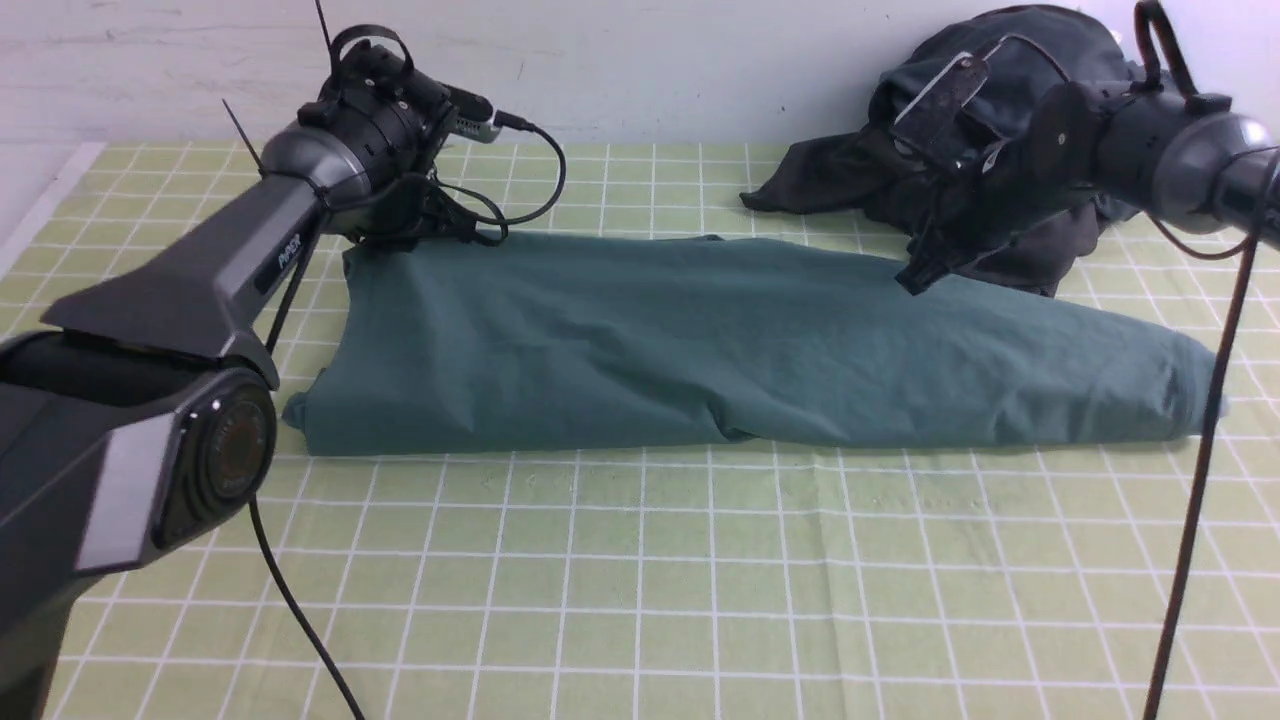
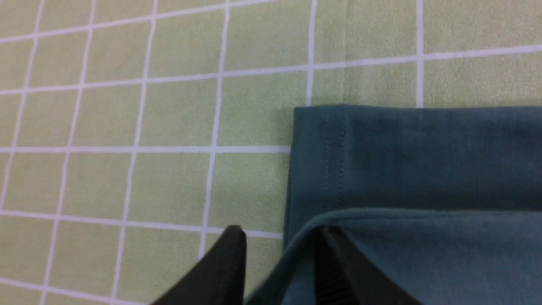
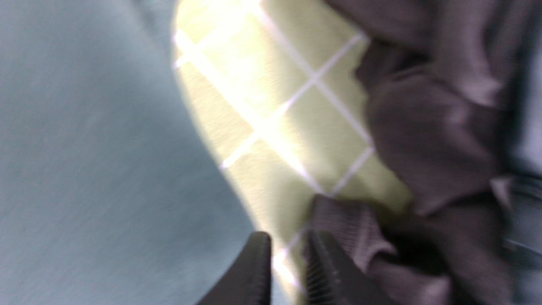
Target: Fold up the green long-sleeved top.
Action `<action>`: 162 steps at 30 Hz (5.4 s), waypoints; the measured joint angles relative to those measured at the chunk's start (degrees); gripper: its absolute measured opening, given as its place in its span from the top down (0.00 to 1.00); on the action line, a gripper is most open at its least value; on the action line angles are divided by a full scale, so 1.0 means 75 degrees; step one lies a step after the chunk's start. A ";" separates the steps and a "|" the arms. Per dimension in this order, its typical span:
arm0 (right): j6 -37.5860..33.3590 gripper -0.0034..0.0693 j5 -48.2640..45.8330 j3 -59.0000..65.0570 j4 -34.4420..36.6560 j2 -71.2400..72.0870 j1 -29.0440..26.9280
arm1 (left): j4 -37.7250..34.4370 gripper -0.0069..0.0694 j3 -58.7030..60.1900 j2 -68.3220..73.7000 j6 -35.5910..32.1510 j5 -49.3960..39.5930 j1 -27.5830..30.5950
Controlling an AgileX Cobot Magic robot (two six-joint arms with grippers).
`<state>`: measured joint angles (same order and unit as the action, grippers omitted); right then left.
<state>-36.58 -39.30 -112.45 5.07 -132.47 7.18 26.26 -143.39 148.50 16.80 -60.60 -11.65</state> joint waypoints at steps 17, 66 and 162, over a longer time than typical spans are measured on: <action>0.4655 0.51 -0.4124 0.1087 -0.0092 0.1725 -0.2552 | -0.3350 0.63 -0.0095 -0.3866 -0.3039 -0.1507 0.0154; 0.4800 0.93 -0.4340 -0.1622 0.0333 0.2602 0.0136 | -0.2033 0.91 1.6049 -1.7195 -0.0960 0.2254 0.0029; 0.4141 0.97 0.1020 1.1654 -0.1330 1.3336 0.4203 | -0.2015 0.91 1.6075 -1.7363 -0.0876 0.2469 0.0029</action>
<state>-5.52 -31.65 -25.04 -4.90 -32.45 38.70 11.16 -22.83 18.28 10.23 -42.08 -11.43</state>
